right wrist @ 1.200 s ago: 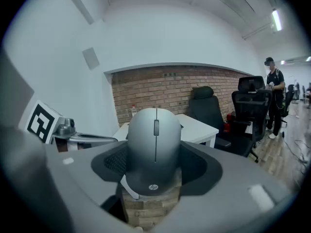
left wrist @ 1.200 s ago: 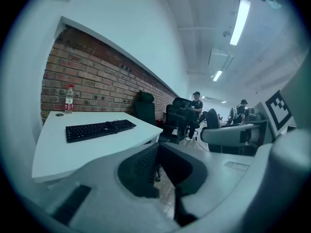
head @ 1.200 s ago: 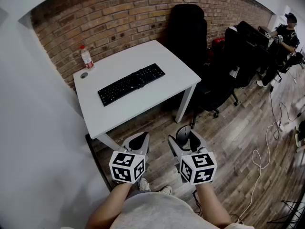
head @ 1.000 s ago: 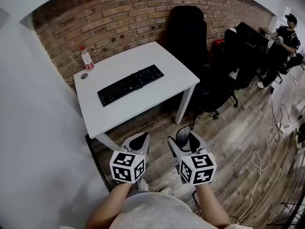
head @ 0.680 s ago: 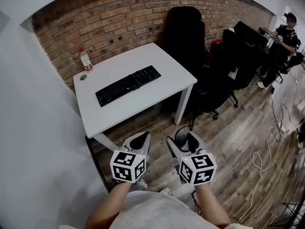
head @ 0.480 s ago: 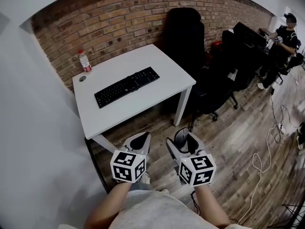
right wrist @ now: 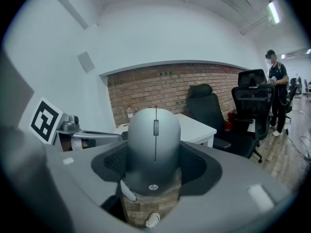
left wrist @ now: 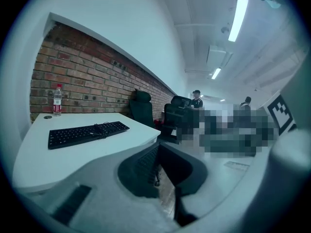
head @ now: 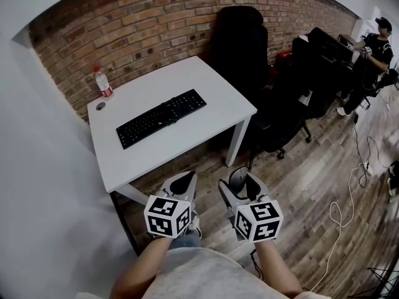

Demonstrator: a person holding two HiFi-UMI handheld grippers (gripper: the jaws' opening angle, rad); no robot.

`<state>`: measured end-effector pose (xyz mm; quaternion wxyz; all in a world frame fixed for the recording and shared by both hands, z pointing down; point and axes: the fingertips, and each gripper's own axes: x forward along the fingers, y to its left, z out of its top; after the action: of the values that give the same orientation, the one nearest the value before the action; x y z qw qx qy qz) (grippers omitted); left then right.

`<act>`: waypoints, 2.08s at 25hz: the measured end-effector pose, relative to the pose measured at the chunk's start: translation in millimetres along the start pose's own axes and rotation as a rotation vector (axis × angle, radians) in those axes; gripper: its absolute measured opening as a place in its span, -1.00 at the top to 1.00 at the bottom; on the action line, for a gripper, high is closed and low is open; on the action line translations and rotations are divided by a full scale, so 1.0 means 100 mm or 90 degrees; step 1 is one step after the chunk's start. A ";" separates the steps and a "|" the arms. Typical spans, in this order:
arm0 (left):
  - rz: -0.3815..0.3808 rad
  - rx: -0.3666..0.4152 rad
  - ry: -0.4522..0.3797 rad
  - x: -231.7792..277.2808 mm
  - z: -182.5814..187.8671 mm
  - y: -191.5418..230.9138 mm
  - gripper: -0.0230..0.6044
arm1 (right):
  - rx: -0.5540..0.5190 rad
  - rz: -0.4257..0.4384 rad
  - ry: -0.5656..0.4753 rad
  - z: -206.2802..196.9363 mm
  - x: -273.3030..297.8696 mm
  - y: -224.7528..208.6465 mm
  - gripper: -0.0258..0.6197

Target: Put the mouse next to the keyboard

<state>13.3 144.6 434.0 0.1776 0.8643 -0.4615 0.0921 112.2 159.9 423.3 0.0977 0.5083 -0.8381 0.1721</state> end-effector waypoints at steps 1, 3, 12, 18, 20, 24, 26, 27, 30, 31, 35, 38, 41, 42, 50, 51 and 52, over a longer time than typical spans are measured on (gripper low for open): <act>0.000 -0.003 -0.001 0.08 0.02 0.06 0.95 | -0.001 -0.003 0.003 0.02 0.08 -0.04 -0.04; -0.001 -0.006 -0.001 0.23 0.07 0.21 0.95 | -0.001 -0.005 0.007 0.06 0.28 -0.11 -0.04; -0.003 -0.019 0.006 0.87 0.35 0.80 0.95 | 0.002 0.004 0.025 0.33 1.14 -0.35 -0.04; 0.004 -0.031 0.014 1.13 0.48 1.24 0.95 | 0.007 0.011 0.039 0.46 1.68 -0.40 -0.04; 0.005 -0.034 0.017 1.20 0.52 1.36 0.95 | 0.009 0.014 0.043 0.51 1.84 -0.40 -0.04; 0.006 -0.043 0.021 1.32 0.60 1.59 0.95 | 0.010 0.017 0.053 0.61 2.13 -0.40 -0.04; 0.007 -0.049 0.021 1.37 0.64 1.72 0.95 | 0.010 0.014 0.057 0.65 2.27 -0.40 -0.04; 0.007 -0.051 0.020 1.39 0.66 1.79 0.95 | 0.010 0.012 0.059 0.66 2.34 -0.40 -0.03; 0.004 -0.056 0.016 1.46 0.71 1.95 0.95 | 0.010 0.003 0.061 0.71 2.53 -0.42 -0.04; 0.003 -0.057 0.016 1.47 0.72 1.99 0.95 | 0.010 0.001 0.061 0.73 2.58 -0.42 -0.03; 0.006 -0.068 0.014 1.50 0.73 2.17 0.95 | 0.013 0.001 0.067 0.77 2.77 -0.40 -0.04; 0.009 -0.074 0.010 1.52 0.72 2.26 0.95 | 0.014 0.003 0.075 0.75 2.89 -0.38 -0.04; 0.014 -0.077 0.005 1.55 0.75 2.34 0.95 | 0.006 0.008 0.079 0.77 3.01 -0.37 -0.03; 0.016 -0.078 0.003 1.57 0.75 2.36 0.95 | 0.003 0.010 0.079 0.78 3.04 -0.38 -0.04; 0.065 -0.093 0.003 1.76 0.74 2.59 0.95 | -0.006 0.036 0.093 0.80 3.35 -0.61 -0.04; 0.075 -0.096 0.001 1.81 0.75 2.62 0.95 | -0.008 0.041 0.096 0.81 3.40 -0.67 -0.04; 0.085 -0.101 -0.002 1.86 0.77 2.65 0.95 | -0.010 0.048 0.098 0.83 3.46 -0.73 -0.04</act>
<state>-103.6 -163.5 482.2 0.2384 0.8149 -0.5242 0.0658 16.9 -186.1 477.4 0.1592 0.4611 -0.8479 0.2077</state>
